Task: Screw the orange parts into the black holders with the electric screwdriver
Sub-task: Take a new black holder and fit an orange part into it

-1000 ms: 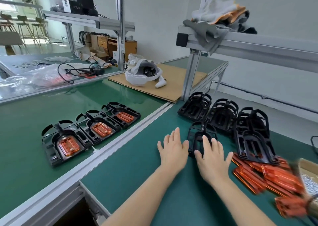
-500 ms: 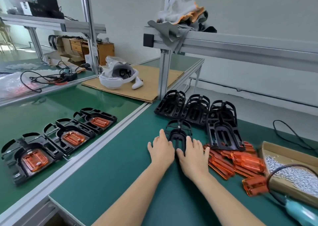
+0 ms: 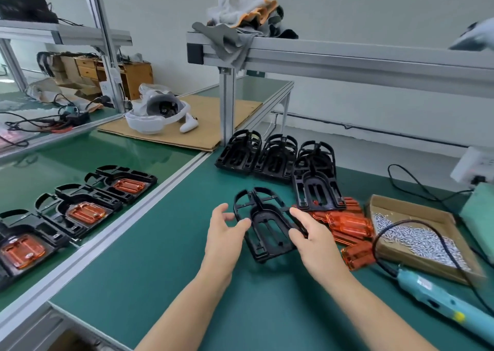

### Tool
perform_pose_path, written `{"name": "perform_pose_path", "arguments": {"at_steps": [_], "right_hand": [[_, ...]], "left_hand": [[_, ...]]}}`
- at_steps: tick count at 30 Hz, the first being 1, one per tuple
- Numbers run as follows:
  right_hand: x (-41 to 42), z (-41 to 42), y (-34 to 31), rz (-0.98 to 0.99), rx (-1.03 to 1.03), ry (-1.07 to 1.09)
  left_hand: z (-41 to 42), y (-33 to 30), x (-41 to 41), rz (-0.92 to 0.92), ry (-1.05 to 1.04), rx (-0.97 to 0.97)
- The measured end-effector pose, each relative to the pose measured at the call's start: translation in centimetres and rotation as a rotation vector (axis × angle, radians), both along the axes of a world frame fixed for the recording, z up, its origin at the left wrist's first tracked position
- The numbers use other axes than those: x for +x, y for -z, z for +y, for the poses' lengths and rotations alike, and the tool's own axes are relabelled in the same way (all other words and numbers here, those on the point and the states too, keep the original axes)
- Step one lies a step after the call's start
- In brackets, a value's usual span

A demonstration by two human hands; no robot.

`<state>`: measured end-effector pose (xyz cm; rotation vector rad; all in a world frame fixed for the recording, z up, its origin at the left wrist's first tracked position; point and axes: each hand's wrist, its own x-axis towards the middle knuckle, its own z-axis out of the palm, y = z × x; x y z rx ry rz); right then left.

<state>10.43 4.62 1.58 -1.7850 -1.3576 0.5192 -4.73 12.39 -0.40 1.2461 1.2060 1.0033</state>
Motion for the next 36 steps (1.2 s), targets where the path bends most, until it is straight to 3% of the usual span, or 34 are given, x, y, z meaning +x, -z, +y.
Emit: {"name": "perform_pose_path", "arguments": {"at_steps": [5,10,14,20,24,36], "right_hand": [[2.7,-4.5,1.3,-0.028,-0.04,-0.169],[4.6,-7.4,2.0,-0.091,-0.08,-0.221],[5.8,-8.0,1.9,-0.212,-0.077,-0.218],[8.9,-7.3,0.3,-0.822,-0.075,-0.015],[10.0,-6.2,0.0,-1.046,-0.226,0.052],[11.2,-4.7,-0.8,-1.124,-0.326,-0.036]], "left_hand": [[-1.2,0.0,1.0,-0.003,0.062,0.015],[-3.1,0.6,2.2,0.255,0.171,0.124],[-4.2,0.8,3.2,0.333,0.175,0.182],[-4.7,1.2,4.0,0.399,0.129,0.233],[-5.2,1.4,4.3,0.43,0.093,0.267],[-5.4,1.3,4.2,0.457,0.08,0.261]]}}
